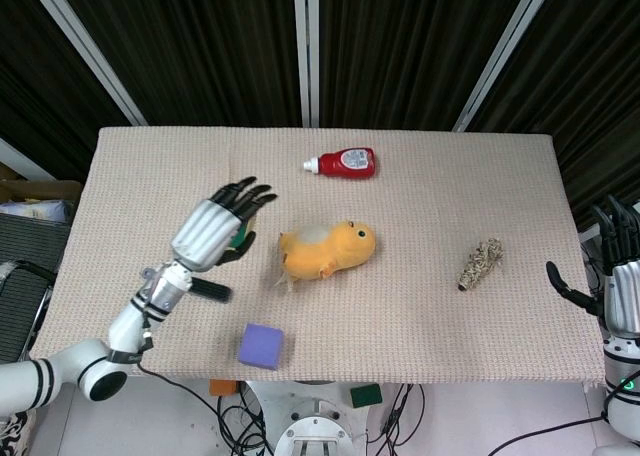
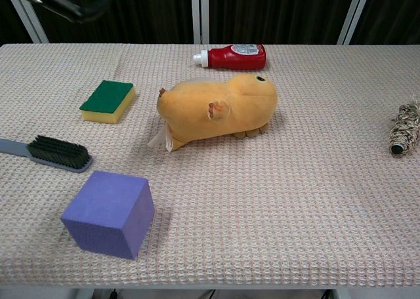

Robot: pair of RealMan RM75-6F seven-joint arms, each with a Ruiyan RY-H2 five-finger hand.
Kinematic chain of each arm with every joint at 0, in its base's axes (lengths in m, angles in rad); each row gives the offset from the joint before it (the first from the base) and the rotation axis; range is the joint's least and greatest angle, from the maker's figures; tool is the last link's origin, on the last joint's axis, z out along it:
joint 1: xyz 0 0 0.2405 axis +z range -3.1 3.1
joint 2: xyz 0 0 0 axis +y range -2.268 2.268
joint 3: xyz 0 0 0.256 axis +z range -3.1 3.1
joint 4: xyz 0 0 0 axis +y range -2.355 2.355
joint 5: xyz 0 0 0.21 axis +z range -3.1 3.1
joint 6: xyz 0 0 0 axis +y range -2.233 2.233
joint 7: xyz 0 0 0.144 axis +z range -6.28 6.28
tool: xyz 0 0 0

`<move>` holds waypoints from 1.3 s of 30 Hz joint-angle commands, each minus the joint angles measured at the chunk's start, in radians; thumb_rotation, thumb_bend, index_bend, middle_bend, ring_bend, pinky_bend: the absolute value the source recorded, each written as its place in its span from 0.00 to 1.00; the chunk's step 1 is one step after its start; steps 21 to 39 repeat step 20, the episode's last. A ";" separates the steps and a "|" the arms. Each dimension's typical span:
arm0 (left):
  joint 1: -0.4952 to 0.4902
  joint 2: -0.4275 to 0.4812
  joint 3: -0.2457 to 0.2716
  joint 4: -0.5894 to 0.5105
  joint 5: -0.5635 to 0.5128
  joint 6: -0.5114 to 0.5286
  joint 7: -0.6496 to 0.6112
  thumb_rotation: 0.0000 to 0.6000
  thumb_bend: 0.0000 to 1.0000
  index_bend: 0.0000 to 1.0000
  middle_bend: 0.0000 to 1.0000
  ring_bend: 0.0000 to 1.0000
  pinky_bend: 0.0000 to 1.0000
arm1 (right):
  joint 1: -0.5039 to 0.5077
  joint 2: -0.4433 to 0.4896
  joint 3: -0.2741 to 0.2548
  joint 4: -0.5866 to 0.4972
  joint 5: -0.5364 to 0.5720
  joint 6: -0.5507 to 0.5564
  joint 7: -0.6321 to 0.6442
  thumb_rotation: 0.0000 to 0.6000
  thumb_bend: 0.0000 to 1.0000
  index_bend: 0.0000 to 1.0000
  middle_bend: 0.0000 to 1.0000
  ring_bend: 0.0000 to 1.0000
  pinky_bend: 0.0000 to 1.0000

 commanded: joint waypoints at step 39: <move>0.607 0.141 0.266 0.178 0.095 0.387 -0.132 0.67 0.01 0.09 0.03 0.01 0.17 | -0.166 0.118 -0.176 -0.152 0.161 -0.193 -0.356 1.00 0.24 0.00 0.00 0.00 0.00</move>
